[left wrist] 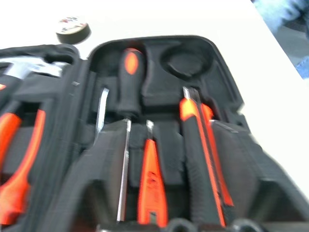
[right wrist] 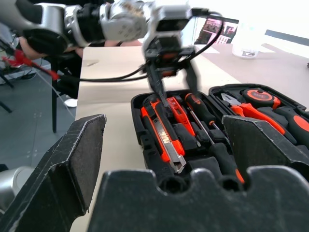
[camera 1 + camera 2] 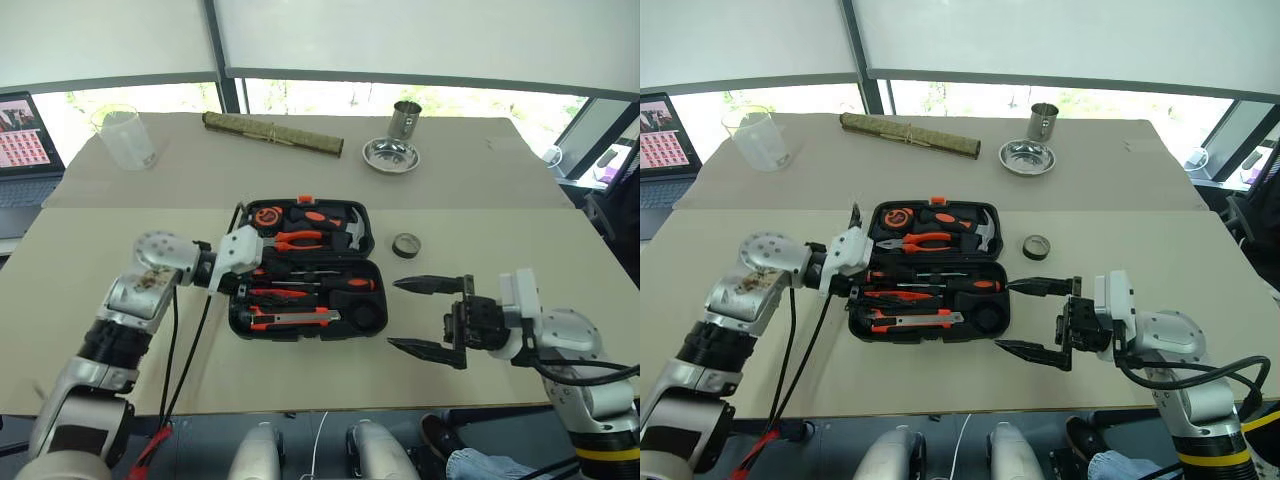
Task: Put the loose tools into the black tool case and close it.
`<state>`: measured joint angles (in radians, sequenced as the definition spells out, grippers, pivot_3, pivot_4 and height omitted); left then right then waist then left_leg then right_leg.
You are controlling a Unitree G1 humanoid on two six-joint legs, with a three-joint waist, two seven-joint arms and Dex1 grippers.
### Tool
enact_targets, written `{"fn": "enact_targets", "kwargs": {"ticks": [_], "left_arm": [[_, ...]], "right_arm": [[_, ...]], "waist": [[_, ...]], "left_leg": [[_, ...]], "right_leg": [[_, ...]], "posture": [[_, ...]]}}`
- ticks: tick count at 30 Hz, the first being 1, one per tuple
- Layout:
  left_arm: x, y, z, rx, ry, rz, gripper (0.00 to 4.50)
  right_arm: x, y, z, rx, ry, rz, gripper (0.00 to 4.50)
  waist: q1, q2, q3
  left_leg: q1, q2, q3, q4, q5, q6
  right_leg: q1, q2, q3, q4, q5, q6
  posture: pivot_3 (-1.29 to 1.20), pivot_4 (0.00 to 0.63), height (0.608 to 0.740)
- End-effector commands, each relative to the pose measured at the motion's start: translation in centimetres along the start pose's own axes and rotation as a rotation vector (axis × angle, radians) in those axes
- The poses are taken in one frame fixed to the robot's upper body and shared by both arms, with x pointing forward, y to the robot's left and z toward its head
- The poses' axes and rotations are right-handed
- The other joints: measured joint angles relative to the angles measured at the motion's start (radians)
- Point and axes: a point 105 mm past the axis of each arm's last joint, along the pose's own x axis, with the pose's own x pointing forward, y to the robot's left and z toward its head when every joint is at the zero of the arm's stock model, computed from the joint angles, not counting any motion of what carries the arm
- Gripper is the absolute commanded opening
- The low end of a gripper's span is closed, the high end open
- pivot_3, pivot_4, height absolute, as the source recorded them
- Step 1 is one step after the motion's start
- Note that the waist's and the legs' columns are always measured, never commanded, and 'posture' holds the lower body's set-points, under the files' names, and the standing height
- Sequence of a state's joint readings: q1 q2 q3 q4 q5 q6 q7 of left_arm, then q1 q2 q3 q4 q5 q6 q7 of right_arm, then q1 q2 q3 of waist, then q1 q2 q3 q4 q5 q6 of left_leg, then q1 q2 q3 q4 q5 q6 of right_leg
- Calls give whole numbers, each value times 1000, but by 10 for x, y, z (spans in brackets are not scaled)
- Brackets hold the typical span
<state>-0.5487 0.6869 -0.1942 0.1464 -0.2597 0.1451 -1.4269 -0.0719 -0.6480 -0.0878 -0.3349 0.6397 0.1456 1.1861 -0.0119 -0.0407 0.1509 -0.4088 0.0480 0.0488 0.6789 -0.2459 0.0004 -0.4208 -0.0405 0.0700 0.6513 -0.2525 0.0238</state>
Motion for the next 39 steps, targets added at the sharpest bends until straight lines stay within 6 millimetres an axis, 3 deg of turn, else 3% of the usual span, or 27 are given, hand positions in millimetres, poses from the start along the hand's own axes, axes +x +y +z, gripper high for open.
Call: {"fn": "enact_targets", "kwargs": {"ticks": [1,4,18,21,25,30,39], "left_arm": [[3,-1,1,21,-16,-2,912],[13,-2,-5,17,-11,-6,13],[37,-14,-46,-18,160,-64,13],[45,-22,-68,-38,275,-82,13],[55,-33,-74,-94,239,-73,13],[54,-22,-55,-36,103,33,13],[12,-2,-15,-48,-189,184,13]], "right_arm": [[2,0,4,-18,-16,-5,4500],[4,1,3,-16,-18,-2,4500],[4,2,4,-20,-23,-10,4500],[7,0,4,-27,-31,-13,4500],[9,-4,4,-41,-37,-22,4500],[6,-7,3,-48,-30,-33,4500],[-9,-13,0,-55,-3,-89,4500]], "waist": [[2,0,0],[10,0,0],[14,1,-1],[16,2,-2],[22,12,-11],[25,15,-16],[13,15,-15]], "left_leg": [[0,0,0,0,0,0],[1,-1,0,1,0,0],[5,-1,1,2,0,0],[15,-1,0,1,0,0],[27,-1,0,0,-1,1],[29,-3,1,0,-1,1],[22,-2,0,0,-1,1]], "right_leg": [[0,0,0,0,0,0],[1,-1,0,0,0,0],[4,-1,0,3,0,1],[15,-1,0,1,0,1],[31,-1,0,-5,-5,9],[33,-3,1,-5,-6,10],[27,-2,1,-5,-3,4]], "posture": [[0,150,740],[0,150,740],[0,150,740],[0,150,740],[0,150,740],[0,150,740],[0,150,740]]}}
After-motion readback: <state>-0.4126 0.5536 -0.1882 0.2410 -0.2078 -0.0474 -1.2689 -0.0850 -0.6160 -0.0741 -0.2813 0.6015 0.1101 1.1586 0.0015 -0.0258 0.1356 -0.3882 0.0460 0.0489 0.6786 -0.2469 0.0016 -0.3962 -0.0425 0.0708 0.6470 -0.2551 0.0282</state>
